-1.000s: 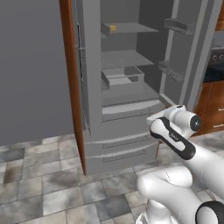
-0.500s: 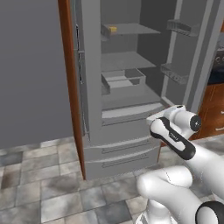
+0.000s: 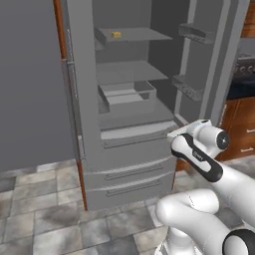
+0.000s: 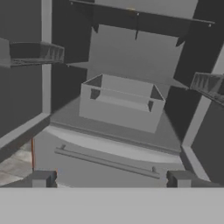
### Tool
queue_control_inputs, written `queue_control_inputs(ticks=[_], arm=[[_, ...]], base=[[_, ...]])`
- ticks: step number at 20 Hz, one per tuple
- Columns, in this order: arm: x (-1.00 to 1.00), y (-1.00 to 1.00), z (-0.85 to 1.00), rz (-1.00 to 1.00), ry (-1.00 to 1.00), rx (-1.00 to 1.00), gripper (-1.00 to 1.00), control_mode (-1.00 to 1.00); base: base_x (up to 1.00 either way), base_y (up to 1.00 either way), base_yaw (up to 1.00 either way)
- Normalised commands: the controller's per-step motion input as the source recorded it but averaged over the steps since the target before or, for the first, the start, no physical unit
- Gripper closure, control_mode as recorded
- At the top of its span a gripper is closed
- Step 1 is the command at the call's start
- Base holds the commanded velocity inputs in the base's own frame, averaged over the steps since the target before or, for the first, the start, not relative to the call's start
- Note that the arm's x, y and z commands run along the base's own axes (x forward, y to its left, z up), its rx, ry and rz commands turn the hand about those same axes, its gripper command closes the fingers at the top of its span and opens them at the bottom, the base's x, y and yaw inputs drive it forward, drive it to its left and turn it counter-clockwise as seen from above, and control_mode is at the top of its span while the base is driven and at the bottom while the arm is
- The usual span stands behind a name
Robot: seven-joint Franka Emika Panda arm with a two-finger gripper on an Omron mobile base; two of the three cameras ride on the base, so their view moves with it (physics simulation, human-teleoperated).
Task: Take the cakes from the fridge and place them on the empty tray on the dining counter.
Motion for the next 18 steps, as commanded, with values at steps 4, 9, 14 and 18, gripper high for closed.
queue_control_inputs(ticks=[4, 9, 14, 18], arm=[[0.0, 0.0, 0.0, 0.0, 0.0, 0.0, -1.0, 1.0], [0.0, 0.0, 0.0, 0.0, 0.0, 0.0, -1.0, 1.0], [0.0, 0.0, 0.0, 0.0, 0.0, 0.0, -1.0, 1.0], [0.0, 0.0, 0.0, 0.0, 0.0, 0.0, -1.0, 1.0]], base=[[0.93, -0.11, 0.0], [1.0, 0.1, 0.0], [1.0, 0.0, 0.0], [1.0, 0.16, 0.0]])
